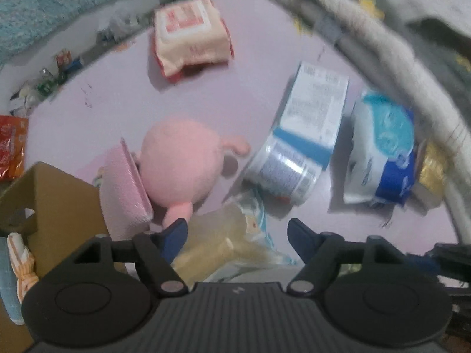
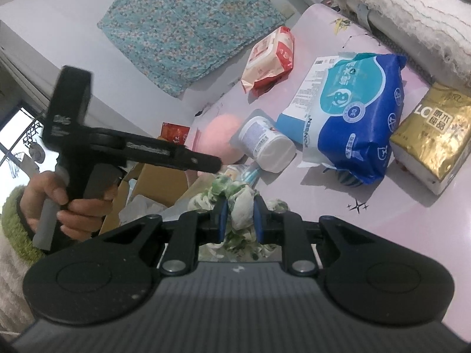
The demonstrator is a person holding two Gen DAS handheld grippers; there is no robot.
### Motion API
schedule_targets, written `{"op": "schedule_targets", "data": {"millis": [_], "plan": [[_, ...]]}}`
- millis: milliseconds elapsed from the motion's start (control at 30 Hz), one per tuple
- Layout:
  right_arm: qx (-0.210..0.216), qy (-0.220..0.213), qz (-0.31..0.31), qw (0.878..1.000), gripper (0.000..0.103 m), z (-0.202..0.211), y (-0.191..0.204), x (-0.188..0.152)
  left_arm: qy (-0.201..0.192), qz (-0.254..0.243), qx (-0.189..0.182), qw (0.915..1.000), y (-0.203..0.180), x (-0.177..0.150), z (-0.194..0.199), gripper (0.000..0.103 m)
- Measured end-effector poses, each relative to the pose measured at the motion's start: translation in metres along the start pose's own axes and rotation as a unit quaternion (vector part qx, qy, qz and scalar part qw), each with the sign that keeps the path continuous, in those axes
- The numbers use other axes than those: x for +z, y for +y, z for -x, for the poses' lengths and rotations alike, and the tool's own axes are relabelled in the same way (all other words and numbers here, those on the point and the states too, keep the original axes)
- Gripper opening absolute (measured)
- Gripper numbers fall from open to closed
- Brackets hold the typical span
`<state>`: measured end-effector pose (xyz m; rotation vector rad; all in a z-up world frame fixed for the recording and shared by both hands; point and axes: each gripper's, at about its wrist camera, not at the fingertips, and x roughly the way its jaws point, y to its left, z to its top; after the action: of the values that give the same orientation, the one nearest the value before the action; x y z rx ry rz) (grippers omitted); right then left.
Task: Organize soft objects
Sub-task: 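Grasp the green scrunchie with the right gripper and lift it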
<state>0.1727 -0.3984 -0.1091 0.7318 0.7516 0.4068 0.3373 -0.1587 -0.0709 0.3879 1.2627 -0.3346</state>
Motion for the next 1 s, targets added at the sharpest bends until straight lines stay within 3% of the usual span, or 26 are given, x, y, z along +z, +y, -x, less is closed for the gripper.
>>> {"op": "schedule_targets", "data": {"millis": [67,200,300,367,467,833,1000], "plan": [[0.000,0.001,0.000,1.000,0.018,-0.001,0.000,0.000,0.031,-0.003,0.006,0.9995,-0.003,0.004,-0.016,0.083],[-0.001,0.003,0.000,1.000,0.018,-0.004,-0.002,0.003,0.060,0.001,0.034,0.9976,-0.001,0.007,-0.040,0.083],[-0.001,0.003,-0.003,1.000,0.019,-0.006,-0.004,0.003,0.058,0.008,0.030,0.9978,0.004,0.007,-0.044,0.076],[-0.001,0.005,-0.006,1.000,0.019,-0.007,-0.005,0.003,0.044,0.003,0.038,0.9983,0.004,0.005,-0.038,0.065],[0.000,0.006,-0.011,1.000,0.019,-0.009,-0.007,0.002,0.009,-0.012,0.059,0.9982,0.001,0.000,-0.024,0.056],[0.029,-0.018,-0.029,0.999,0.019,-0.012,0.005,0.012,-0.100,0.002,0.028,0.9946,0.006,-0.010,0.062,0.052],[0.052,-0.033,-0.013,0.998,0.019,0.000,0.029,0.017,-0.139,0.022,0.008,0.9900,0.006,-0.032,0.106,0.052]]}}
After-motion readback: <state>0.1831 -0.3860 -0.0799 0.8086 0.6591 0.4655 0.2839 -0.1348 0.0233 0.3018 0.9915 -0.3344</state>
